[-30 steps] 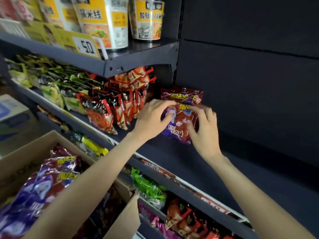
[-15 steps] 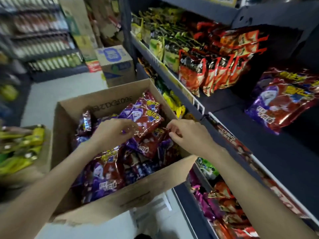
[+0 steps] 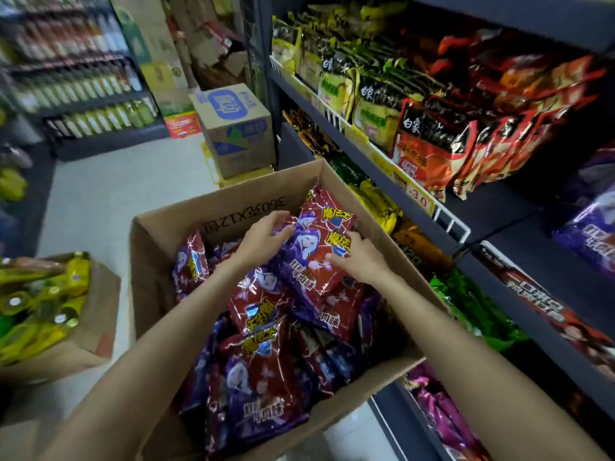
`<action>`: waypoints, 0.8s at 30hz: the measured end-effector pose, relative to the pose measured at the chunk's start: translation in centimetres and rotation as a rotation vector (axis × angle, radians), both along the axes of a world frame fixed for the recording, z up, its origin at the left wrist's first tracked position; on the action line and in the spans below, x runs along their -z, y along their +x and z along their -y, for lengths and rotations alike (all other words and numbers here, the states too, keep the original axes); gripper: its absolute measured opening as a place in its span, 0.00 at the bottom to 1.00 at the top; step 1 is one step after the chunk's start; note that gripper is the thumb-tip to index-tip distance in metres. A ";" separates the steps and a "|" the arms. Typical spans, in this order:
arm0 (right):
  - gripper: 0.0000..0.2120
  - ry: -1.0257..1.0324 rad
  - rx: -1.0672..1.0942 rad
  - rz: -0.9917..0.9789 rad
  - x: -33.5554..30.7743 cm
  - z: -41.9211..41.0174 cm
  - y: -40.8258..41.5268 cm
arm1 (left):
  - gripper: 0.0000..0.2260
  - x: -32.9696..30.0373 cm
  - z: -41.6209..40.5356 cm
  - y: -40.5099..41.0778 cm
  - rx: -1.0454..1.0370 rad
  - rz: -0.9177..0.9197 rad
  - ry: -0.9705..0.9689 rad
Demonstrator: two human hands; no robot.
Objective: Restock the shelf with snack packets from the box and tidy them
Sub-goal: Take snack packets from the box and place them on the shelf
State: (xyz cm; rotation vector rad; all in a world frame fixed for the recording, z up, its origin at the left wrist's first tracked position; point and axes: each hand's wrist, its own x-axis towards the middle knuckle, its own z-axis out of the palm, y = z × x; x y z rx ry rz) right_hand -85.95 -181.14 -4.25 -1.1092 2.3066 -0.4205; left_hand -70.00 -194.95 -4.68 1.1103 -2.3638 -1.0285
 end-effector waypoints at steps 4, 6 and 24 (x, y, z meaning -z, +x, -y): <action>0.30 -0.146 0.184 -0.056 0.1 0.0 0.1 | 0.27 0.8 2.6 -3.7 0.065 0.134 0.108; 0.27 -0.199 0.228 -0.065 -0.1 -0.3 0.0 | 0.28 1.3 3.3 -5.4 0.068 0.203 0.132; 0.14 -0.710 0.206 -0.007 -7.9 -10.7 -0.7 | 0.20 -6.4 -4.1 -0.1 -0.017 -0.423 -0.462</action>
